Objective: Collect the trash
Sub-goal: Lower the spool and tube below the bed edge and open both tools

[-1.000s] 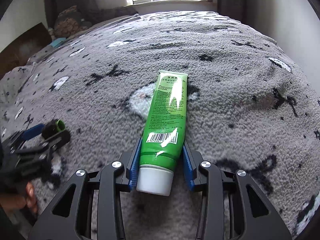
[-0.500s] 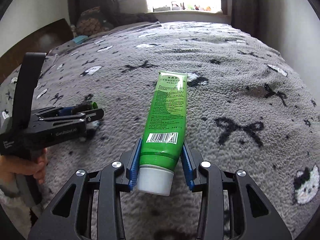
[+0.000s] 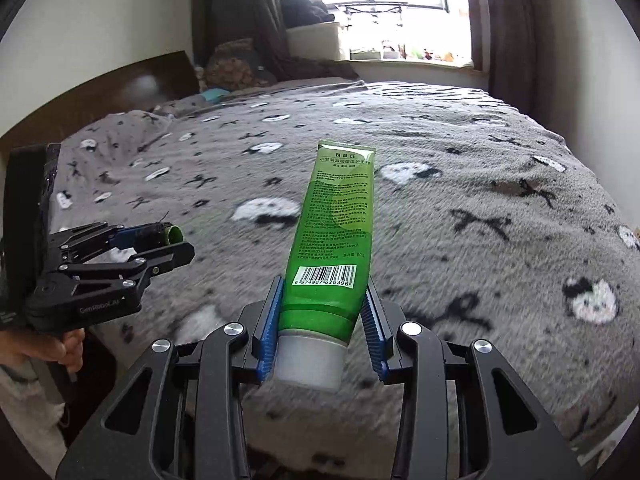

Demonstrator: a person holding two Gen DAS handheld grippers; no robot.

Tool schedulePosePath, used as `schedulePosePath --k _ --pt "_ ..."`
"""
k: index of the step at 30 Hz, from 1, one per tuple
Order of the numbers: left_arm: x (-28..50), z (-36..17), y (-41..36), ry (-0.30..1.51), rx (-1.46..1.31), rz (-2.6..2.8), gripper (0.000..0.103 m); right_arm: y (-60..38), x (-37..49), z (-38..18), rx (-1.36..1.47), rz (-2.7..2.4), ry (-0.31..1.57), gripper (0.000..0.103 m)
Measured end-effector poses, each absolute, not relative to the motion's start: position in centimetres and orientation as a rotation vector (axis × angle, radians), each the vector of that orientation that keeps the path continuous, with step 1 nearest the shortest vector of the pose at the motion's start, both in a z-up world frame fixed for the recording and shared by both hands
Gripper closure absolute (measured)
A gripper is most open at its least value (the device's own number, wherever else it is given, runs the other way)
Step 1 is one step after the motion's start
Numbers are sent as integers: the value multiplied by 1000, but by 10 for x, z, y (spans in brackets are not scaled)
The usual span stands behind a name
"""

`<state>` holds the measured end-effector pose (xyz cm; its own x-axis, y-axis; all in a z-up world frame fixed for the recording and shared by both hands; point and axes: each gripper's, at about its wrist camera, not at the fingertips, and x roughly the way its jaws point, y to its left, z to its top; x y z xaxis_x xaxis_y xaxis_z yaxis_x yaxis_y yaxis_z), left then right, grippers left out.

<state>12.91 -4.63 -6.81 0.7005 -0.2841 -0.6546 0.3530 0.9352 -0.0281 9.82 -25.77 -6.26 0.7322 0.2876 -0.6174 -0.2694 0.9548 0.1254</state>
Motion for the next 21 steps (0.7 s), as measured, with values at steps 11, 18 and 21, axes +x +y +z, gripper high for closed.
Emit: schedulePosePath --k 11,18,21 --pt "32 -116 -11 768 46 -367 51 -237 11 -106 36 288 652 65" --pt "0 -152 -4 820 35 -331 51 -223 -11 -136 44 305 718 65" --pt "-8 -172 -4 867 20 -331 51 -213 -18 -149 32 314 737 65"
